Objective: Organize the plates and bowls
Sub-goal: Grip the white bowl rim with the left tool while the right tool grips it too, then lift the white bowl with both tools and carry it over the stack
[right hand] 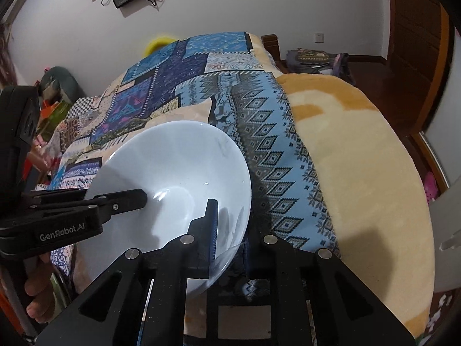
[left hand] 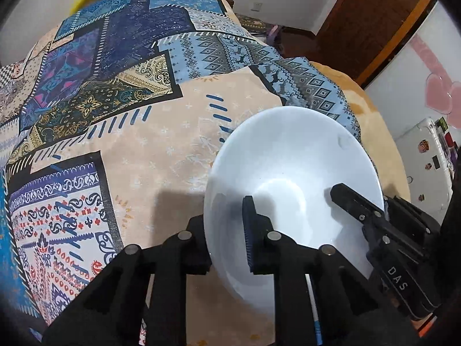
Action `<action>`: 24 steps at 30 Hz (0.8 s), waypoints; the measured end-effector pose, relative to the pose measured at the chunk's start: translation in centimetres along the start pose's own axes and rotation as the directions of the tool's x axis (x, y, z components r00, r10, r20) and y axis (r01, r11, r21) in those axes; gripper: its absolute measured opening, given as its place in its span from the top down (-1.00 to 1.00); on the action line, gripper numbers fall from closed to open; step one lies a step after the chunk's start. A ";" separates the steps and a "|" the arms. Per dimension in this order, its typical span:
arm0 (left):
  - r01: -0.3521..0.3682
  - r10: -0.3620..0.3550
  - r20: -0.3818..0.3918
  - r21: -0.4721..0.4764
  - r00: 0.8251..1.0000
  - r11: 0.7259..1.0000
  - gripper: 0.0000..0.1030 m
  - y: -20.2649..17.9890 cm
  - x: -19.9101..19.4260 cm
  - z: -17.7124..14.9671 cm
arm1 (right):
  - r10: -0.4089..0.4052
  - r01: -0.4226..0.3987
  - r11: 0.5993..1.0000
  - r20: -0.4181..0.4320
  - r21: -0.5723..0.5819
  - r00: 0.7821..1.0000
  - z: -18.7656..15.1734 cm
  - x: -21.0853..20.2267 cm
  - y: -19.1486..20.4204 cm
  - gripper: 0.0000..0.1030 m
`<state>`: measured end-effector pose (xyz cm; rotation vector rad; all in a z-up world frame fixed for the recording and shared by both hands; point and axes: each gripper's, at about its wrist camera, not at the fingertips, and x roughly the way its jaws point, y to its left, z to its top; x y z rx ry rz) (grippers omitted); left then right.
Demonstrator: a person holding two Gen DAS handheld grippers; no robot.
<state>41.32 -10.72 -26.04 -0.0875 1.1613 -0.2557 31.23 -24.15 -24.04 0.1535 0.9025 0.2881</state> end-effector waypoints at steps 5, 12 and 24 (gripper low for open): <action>0.016 -0.016 -0.020 -0.013 1.000 1.000 0.71 0.4 -0.3 -0.3 | 0.021 -0.020 0.999 -0.008 0.033 1.000 0.3 0.4 -0.1 0.76; -0.006 0.006 -0.014 0.018 1.000 1.000 0.71 0.1 -1.7 -1.7 | 0.024 -0.023 0.999 -0.012 0.031 1.000 -0.2 -0.2 0.8 0.76; -0.034 0.030 0.070 0.056 0.997 0.998 0.71 -0.7 -7.9 -5.2 | 0.045 -0.046 0.999 0.031 0.012 0.999 -0.9 -4.1 3.4 0.75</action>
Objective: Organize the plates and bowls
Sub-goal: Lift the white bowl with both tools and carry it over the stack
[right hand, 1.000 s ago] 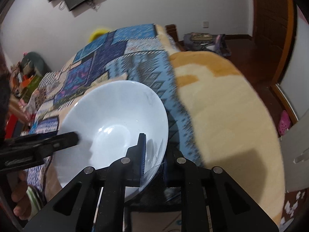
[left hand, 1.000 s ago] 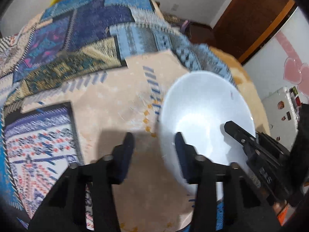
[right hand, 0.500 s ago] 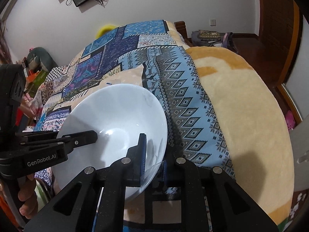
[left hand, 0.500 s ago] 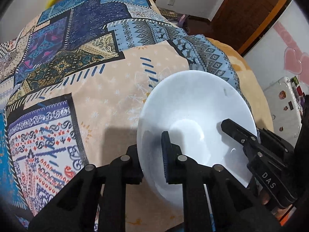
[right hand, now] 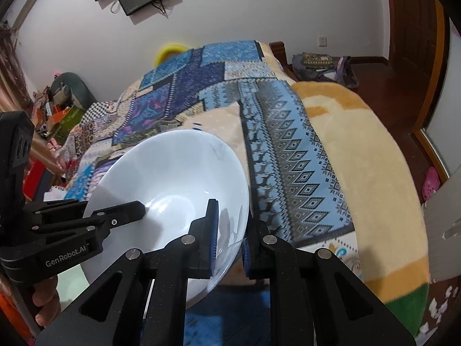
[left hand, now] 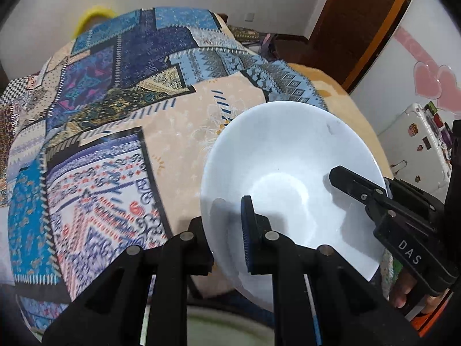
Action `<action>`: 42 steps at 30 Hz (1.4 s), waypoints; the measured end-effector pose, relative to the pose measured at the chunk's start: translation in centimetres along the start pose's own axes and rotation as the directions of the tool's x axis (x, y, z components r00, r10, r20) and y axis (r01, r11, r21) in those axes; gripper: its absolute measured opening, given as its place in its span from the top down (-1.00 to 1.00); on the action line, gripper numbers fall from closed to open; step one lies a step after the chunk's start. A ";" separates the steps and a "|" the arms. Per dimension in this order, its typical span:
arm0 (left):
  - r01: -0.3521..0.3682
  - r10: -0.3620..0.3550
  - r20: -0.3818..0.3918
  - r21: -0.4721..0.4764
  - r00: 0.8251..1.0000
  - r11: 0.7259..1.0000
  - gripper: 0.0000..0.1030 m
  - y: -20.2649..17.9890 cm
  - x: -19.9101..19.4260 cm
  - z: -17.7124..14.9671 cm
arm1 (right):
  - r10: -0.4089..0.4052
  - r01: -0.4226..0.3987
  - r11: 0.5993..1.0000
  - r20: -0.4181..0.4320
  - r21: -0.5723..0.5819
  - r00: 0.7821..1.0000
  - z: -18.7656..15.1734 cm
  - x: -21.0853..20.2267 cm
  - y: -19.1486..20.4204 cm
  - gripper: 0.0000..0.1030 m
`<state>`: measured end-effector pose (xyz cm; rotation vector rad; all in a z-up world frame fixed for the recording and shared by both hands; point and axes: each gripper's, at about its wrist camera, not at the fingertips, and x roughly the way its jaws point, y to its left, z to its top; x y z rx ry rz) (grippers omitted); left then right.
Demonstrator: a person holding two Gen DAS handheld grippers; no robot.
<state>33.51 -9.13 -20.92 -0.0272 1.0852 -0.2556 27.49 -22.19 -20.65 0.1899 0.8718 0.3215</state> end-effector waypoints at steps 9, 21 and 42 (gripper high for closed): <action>-0.004 0.005 0.066 -0.017 0.998 1.000 0.71 0.8 -5.9 -2.4 | 0.014 -0.011 0.999 0.055 -0.051 0.998 -0.6 -3.5 3.8 0.75; -0.035 0.044 0.134 -0.065 0.990 0.997 0.71 3.7 -13.0 -7.1 | 0.050 -0.038 0.991 0.088 -0.131 0.995 -2.4 -6.0 9.5 0.76; -0.147 0.184 0.159 -0.218 0.970 0.965 0.71 12.3 -20.6 -15.9 | 0.208 -0.193 0.951 0.035 -0.242 0.978 -5.9 -4.8 19.4 0.75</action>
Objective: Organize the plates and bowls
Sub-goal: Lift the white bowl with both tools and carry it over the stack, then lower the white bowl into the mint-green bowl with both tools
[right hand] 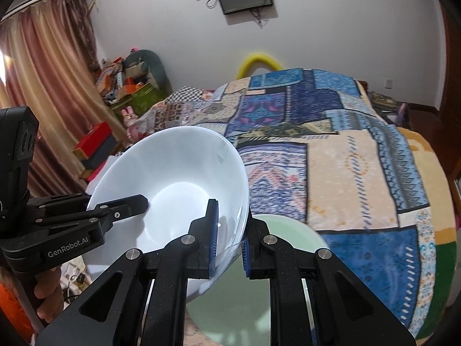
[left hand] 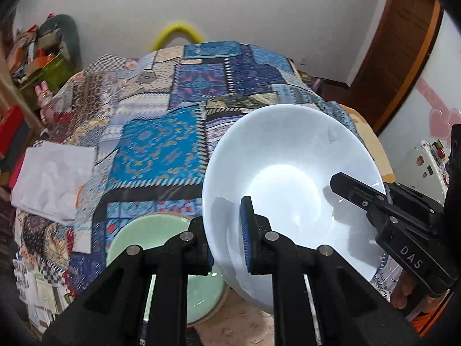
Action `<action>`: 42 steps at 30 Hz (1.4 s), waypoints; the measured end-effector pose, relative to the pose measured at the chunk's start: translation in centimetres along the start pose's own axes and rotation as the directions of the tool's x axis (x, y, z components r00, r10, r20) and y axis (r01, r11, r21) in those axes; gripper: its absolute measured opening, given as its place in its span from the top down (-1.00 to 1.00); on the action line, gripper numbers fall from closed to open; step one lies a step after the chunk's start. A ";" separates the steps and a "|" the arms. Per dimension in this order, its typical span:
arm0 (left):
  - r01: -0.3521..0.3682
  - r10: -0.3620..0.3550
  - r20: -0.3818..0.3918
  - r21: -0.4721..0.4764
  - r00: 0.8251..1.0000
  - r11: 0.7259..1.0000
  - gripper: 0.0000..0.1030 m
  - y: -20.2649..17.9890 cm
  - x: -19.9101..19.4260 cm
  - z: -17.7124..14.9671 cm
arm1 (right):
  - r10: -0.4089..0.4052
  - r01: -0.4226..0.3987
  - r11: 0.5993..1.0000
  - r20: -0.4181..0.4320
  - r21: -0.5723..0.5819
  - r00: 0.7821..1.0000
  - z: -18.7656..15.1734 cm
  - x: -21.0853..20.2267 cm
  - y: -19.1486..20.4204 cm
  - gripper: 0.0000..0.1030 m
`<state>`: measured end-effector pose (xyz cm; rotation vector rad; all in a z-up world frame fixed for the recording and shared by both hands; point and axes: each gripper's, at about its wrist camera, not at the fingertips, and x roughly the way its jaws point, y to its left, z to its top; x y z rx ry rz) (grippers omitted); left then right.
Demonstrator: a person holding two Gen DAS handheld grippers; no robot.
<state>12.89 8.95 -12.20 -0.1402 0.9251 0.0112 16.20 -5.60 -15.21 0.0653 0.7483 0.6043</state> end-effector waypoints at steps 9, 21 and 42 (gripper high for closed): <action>-0.027 0.026 -0.012 -0.055 1.000 0.998 0.71 4.4 -0.4 -2.0 | 0.055 -0.056 0.998 -0.037 -0.030 0.998 -0.7 2.4 3.5 0.75; -0.047 0.040 -0.068 -0.115 0.997 0.992 0.72 9.4 1.1 -4.9 | 0.093 -0.100 0.994 -0.121 -0.053 0.988 -2.5 6.1 7.1 0.75; -0.041 0.017 -0.147 -0.160 0.989 0.986 0.74 12.9 4.4 -8.0 | 0.097 -0.114 0.992 -0.255 -0.053 0.962 -5.6 10.0 9.2 0.75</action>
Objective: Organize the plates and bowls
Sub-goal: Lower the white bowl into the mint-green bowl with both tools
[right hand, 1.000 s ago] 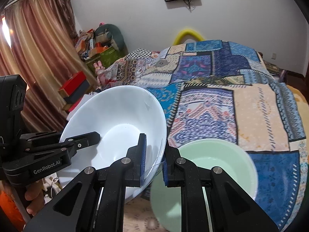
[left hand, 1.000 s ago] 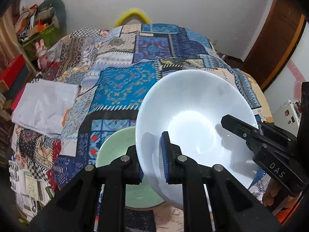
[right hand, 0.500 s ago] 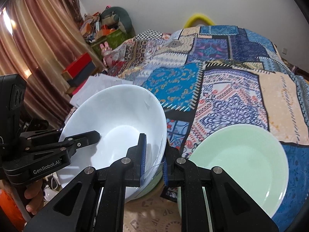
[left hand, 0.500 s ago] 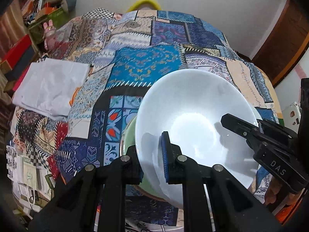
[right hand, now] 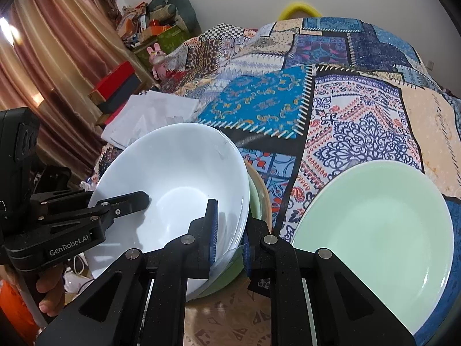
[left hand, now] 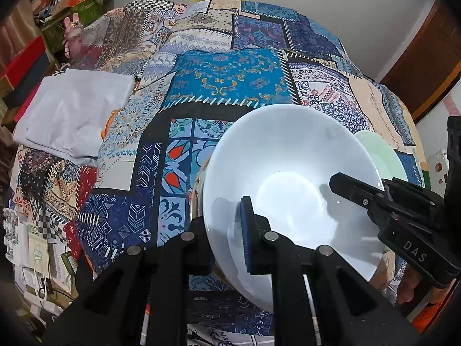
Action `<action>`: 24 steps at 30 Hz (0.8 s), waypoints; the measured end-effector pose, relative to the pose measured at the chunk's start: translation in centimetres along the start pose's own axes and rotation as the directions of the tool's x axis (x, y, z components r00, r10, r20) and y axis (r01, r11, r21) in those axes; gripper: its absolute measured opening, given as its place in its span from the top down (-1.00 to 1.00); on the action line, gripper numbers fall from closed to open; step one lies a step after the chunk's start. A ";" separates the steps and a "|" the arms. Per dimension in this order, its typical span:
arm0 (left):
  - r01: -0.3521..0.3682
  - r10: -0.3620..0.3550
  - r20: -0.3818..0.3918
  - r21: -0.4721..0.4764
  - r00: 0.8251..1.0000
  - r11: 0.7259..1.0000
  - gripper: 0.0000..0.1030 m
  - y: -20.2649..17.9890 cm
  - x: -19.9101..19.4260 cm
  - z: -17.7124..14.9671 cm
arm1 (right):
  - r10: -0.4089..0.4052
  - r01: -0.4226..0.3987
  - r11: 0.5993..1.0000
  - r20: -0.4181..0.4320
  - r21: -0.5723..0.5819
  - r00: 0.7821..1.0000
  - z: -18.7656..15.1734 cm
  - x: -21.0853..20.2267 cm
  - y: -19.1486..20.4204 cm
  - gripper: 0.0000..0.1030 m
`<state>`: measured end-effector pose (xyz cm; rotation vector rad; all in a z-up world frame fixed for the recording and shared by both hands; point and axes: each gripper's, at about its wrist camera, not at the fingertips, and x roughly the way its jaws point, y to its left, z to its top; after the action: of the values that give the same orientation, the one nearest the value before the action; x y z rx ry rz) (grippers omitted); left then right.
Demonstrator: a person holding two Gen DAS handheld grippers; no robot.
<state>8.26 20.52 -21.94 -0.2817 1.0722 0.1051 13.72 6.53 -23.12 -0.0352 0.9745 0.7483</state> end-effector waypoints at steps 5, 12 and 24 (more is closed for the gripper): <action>-0.008 0.008 -0.004 0.006 1.000 1.000 0.75 0.0 0.4 0.0 | -0.004 0.004 1.000 -0.021 -0.006 1.000 -0.3 0.5 0.0 0.74; -0.010 0.010 0.007 0.020 1.000 1.000 0.75 0.0 0.3 -0.2 | 0.004 -0.004 1.000 -0.031 -0.007 1.000 -0.5 0.6 -0.2 0.74; -0.021 0.020 0.023 0.046 1.000 0.999 0.74 -0.3 0.4 -0.4 | 0.023 -0.023 1.000 -0.040 0.001 0.999 -0.3 0.2 -0.5 0.74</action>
<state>8.14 20.06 -22.40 -0.2277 1.0535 0.1013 13.91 6.14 -23.57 -0.0383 1.0152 0.7712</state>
